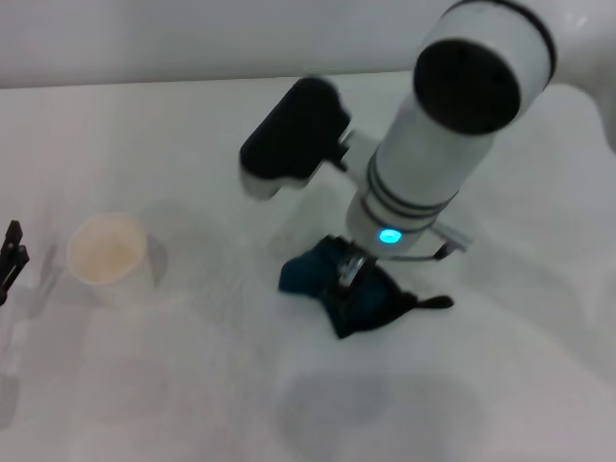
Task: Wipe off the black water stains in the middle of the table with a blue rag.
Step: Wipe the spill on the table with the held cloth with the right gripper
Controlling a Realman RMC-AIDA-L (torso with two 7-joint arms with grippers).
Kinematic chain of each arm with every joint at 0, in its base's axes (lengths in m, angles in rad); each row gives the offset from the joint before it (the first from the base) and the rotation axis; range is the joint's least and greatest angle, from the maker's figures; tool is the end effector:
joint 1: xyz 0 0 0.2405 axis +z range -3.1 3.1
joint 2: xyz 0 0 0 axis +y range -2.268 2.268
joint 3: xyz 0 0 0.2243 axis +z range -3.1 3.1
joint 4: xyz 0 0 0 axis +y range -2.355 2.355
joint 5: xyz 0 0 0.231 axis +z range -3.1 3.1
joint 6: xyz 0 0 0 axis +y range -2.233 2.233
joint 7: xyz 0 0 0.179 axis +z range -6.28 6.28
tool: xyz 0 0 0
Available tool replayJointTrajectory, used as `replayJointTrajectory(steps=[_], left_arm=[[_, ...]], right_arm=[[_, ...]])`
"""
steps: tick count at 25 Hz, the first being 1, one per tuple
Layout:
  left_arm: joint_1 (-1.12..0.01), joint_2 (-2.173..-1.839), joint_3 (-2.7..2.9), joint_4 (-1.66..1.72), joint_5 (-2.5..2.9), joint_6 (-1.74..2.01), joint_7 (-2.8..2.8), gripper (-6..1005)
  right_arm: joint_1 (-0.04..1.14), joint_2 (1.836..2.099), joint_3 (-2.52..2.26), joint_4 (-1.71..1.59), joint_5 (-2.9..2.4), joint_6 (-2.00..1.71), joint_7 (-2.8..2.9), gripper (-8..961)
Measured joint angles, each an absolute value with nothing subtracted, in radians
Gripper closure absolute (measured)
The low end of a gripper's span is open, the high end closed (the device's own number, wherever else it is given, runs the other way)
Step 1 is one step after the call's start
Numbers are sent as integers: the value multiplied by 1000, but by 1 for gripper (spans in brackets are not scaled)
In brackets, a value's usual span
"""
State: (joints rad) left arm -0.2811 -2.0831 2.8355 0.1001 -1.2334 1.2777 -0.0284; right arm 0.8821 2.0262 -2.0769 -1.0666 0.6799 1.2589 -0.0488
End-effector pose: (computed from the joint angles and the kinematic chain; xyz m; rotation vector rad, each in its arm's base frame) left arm -0.3537 0.2892 -0.0325 -1.7108 -0.4662 -0.5061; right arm 0.1359 0.3398 -0.1352 -2.5382 0.8299 -0.7885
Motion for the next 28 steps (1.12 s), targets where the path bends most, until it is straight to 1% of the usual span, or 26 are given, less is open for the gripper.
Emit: replayJointTrajectory(steps=[6,12,19,28], left_arm=[[-282,-2082,2834,100,-1236,1278,-27,122],[-290,-2080,2832,98,-1236,1278,-27,122],[-298,-2080,2832,99,-1236,1262,-27,122],[-295,-2082,2834,100,-1236,1240,-29,123]], right_arm=[[868,2027,-2038,-1061,649,1277,-65,846],[857,2028,-2086,-1070,764,1238,-110,847],[885,2028,-2179,-1073,864,1185,-117,846],[884,2026,-2093,-1059,749,1230,-106,847]])
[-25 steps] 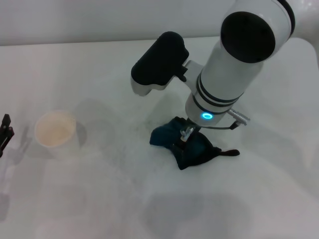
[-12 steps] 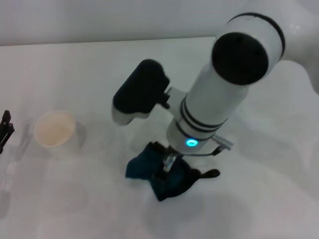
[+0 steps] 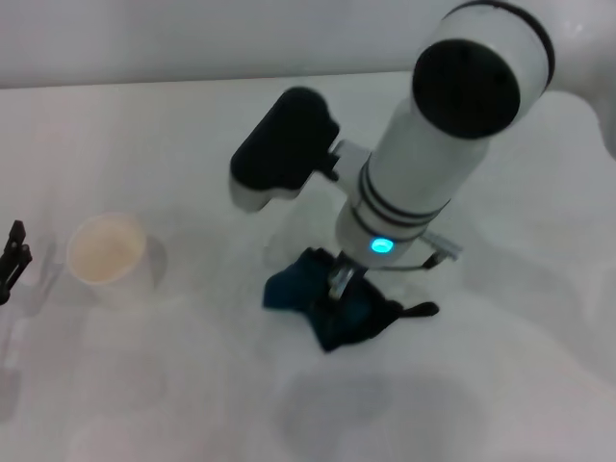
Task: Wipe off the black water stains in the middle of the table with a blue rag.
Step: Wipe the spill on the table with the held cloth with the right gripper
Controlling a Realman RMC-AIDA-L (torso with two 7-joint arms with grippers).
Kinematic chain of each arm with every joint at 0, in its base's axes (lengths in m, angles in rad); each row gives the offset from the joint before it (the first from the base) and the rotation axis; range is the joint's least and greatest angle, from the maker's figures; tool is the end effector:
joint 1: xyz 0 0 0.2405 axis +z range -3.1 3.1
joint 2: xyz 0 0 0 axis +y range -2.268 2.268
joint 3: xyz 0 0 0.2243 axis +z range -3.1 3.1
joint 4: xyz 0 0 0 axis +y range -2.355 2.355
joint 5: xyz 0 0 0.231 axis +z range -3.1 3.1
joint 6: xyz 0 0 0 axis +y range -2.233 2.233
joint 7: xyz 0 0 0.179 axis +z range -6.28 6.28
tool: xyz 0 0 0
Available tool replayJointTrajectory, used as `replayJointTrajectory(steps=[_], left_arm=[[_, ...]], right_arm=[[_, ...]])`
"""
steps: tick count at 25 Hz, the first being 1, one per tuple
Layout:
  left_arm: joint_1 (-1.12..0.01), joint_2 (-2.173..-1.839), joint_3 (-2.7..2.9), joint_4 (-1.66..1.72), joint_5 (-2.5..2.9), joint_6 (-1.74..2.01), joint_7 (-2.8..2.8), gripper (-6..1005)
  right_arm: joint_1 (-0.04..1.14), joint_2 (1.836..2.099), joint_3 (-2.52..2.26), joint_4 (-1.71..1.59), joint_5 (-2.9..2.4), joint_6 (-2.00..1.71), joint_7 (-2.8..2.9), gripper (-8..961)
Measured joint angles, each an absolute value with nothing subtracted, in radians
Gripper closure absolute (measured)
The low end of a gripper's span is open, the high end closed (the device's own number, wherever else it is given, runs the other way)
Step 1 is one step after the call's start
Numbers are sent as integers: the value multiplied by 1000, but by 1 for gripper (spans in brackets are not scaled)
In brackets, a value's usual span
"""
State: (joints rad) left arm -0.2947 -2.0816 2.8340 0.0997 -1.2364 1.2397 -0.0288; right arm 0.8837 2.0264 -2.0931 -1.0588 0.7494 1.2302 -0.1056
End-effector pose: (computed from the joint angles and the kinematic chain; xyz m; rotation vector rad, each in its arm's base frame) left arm -0.3563 0.2940 -0.0348 -1.7215 -0.4829 -0.4822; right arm 0.1306 0.3325 -0.1442 -2.6193 0.8053 -0.7631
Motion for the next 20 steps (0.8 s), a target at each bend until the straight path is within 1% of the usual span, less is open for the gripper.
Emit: replayJointTrajectory(steps=[5,10,20], left_arm=[[-294,-2082,2834,100,-1236,1239,-29,123],[-299,-2081,2832,99,-1236,1239,-30,123],[-336,-2080,2832,97,-1238,1198,-32,123]], right_arm=[[854,2021,-1985,-1075,667,1286,-103,847],[820,2023,-1925,-1092,606,1323,-106,846],[804,2028,-1966,-1105,780,1291,-199,846]])
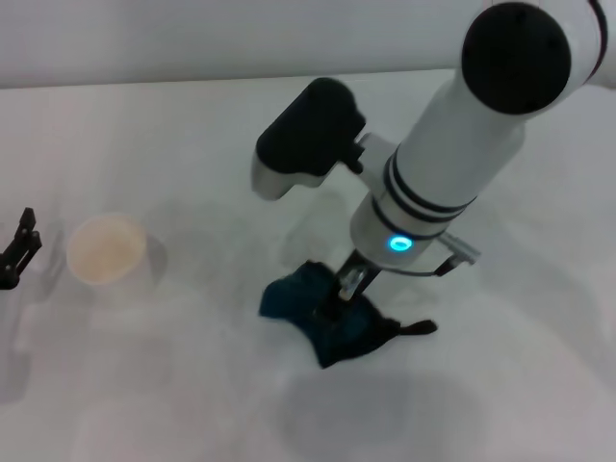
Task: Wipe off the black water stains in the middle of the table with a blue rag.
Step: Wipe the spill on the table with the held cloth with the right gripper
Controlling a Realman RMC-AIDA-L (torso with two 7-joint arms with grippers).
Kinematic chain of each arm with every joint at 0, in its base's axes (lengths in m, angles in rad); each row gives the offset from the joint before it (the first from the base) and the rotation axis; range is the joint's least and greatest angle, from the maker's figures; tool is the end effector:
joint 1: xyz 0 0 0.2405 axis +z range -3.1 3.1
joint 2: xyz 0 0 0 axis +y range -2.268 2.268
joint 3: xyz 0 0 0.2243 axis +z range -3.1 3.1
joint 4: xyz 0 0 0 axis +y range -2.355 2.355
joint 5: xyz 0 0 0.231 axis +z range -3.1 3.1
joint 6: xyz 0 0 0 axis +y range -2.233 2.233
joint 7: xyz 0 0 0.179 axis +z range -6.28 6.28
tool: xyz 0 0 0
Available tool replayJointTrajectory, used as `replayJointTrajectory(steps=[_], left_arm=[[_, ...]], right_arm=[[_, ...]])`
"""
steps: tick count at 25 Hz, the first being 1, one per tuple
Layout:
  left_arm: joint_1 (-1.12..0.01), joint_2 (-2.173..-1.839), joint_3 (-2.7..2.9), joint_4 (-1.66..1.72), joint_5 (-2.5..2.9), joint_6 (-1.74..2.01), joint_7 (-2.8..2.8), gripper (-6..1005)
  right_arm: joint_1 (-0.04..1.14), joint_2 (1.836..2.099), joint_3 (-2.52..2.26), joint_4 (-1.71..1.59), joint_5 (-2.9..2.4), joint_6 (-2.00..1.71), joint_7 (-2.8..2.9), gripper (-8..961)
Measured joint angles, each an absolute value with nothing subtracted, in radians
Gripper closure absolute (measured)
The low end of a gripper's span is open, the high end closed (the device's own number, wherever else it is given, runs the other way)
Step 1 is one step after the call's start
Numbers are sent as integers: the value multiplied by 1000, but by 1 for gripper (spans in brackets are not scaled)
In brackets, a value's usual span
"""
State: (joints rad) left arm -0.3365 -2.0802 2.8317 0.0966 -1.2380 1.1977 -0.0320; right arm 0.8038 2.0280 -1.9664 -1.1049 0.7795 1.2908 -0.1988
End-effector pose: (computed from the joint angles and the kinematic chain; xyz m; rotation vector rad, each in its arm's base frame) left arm -0.3515 0.3086 -0.0370 -1.7418 -0.4795 -0.4743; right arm 0.1325 0.3304 -0.1302 -2.6763 0.9122 -0.6882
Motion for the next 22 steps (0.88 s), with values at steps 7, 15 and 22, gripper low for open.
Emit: replayJointTrajectory(steps=[7,15,22], left_arm=[[-356,-2079,2832,95,-1238,1177,-36,123],[-354,-2080,2831,91,-1249,1175,-37,122],[-347,-2080,2830,90,-1266,1175,-37,122]], right_arm=[[821,2021,-1987,-1088,786,1261,-190,847],[757,2015,-1774,-1153,567,1385,-186,846],[684,2011,-1546,-1190,393,1465,-238,847]])
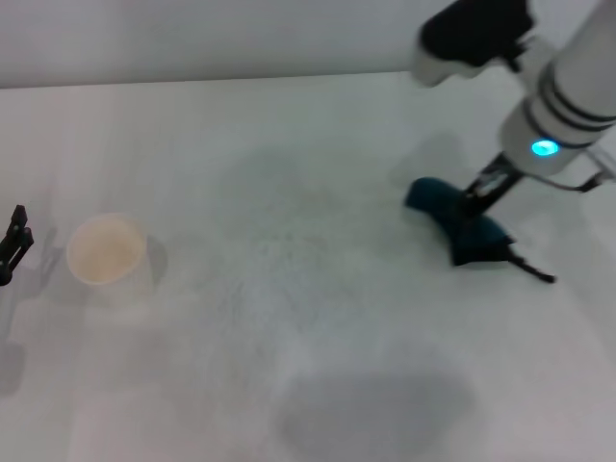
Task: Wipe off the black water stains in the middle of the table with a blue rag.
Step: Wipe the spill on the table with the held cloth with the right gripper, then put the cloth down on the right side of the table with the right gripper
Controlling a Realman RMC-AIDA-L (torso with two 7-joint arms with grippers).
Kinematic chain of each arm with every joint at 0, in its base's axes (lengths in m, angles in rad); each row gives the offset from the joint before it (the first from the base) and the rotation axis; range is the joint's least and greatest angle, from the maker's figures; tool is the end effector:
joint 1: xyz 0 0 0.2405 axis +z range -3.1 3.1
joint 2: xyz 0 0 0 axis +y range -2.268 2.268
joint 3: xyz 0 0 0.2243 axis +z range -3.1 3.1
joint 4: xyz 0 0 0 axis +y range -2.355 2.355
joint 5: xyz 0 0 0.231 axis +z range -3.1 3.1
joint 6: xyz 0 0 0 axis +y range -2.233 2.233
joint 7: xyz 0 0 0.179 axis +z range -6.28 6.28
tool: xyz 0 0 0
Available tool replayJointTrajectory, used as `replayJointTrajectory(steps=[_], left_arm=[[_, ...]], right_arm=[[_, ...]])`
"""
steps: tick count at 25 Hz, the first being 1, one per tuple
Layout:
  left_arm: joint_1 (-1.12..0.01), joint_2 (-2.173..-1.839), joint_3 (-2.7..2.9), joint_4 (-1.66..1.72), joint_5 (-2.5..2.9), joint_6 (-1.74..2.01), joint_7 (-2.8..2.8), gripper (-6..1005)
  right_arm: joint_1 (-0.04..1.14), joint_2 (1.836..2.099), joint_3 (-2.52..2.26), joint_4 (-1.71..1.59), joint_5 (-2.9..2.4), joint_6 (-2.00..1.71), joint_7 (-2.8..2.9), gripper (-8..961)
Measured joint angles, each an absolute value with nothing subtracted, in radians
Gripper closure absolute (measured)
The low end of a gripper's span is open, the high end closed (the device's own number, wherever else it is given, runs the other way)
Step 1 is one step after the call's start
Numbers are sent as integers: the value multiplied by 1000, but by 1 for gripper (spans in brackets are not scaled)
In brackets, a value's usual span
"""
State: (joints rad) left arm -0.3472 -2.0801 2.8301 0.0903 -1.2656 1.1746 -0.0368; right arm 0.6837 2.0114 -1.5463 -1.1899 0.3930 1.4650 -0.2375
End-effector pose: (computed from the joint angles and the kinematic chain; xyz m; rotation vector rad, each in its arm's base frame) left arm -0.3556 0.3130 -0.0338 -1.7218 -0.5012 -0.4593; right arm 0.1994 0.3849 -0.0177 -2.2626 1.1063 -0.7009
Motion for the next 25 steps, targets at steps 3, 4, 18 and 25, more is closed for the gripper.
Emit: replayJointTrajectory(steps=[3,4,18,25], left_arm=[[-347,-2080,2830,90,-1266,1175,-37,122],[-349,-2080,2830,90,-1266,1175,-37,122],[-369,-2077,2830,89,-1266,1173,-36,122],[-375,-2077,2830,89,-1265,1174,-35,123]], right_arm=[[660,2009,-1463,-1192,337,1477,-257,847],[654,2009,-1439,-1192,323,1477,-263,847],[651,2003,-1285,-1081,211,1427,-327,846],[662,2006,-1283,-1017,170,1403,-329,826]])
